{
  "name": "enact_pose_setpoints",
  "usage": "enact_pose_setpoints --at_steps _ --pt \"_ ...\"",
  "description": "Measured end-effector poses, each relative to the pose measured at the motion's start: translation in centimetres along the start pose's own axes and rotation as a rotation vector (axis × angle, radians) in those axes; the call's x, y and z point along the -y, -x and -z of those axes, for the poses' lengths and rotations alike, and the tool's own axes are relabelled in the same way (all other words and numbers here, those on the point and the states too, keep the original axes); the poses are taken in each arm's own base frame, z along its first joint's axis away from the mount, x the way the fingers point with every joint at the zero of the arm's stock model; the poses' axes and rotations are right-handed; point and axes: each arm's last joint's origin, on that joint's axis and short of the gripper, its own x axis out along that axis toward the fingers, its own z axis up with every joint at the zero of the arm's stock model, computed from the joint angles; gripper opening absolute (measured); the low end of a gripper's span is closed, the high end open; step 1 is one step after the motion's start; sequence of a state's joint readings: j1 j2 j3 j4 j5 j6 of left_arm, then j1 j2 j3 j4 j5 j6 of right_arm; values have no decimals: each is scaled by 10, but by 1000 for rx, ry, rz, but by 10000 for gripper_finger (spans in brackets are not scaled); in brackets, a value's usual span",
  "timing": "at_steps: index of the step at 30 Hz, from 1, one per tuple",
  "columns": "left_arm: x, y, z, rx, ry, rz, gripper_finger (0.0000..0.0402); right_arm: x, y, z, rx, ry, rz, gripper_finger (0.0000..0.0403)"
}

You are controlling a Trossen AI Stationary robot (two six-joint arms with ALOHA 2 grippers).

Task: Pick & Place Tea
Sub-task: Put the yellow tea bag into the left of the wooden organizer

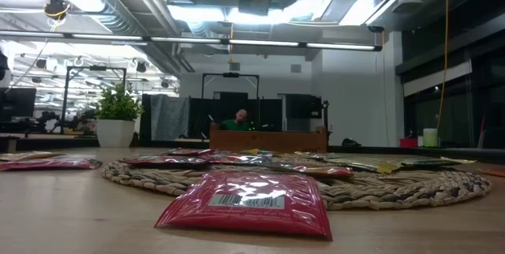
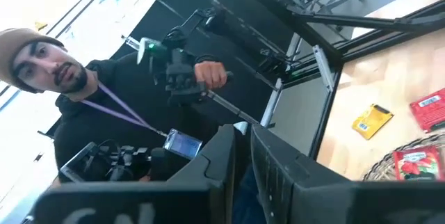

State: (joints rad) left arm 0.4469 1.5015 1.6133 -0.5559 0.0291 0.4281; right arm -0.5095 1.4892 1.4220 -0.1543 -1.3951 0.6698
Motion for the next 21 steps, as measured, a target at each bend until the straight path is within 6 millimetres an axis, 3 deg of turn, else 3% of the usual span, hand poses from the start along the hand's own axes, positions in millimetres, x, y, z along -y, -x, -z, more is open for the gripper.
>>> enact_pose_setpoints --at_steps 10,21 --pt "-5 -5 -3 -147 75 141 3 3 0 -2 70 172 107 52" --pt "1 -2 4 -213 162 259 3 12 4 -9 196 581 505 52"
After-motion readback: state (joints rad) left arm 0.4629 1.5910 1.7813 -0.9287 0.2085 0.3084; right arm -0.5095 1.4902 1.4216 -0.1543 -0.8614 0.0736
